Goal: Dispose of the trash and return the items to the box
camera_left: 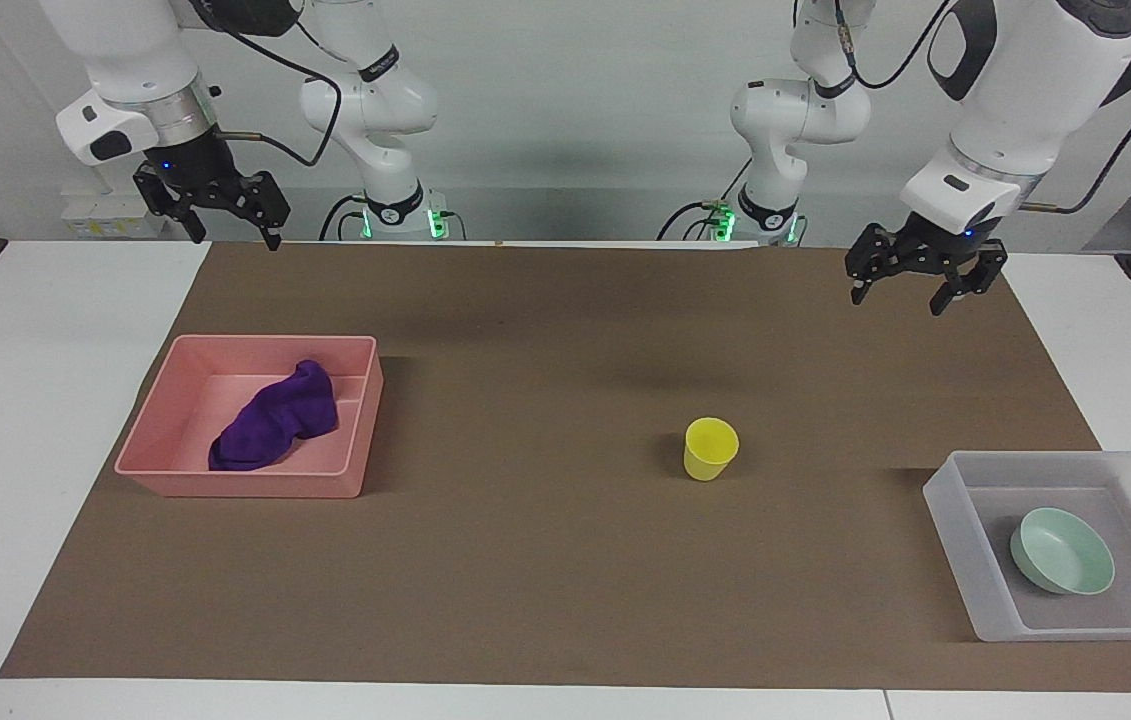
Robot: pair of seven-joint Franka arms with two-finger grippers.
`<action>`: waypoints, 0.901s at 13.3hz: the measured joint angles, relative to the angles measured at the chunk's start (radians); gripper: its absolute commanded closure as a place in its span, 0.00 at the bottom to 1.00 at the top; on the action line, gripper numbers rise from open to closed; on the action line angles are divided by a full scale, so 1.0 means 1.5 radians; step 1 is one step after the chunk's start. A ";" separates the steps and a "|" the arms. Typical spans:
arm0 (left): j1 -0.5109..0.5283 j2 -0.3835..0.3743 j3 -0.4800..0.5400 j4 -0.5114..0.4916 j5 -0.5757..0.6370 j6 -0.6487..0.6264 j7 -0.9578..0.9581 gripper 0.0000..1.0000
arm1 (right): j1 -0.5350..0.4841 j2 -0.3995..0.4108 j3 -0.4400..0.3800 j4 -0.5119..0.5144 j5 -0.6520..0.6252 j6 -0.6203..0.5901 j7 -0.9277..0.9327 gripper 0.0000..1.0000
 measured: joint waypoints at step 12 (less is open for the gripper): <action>-0.078 0.142 -0.007 -0.097 0.000 0.282 -0.123 0.00 | -0.001 0.000 -0.001 0.000 0.000 0.000 0.000 0.00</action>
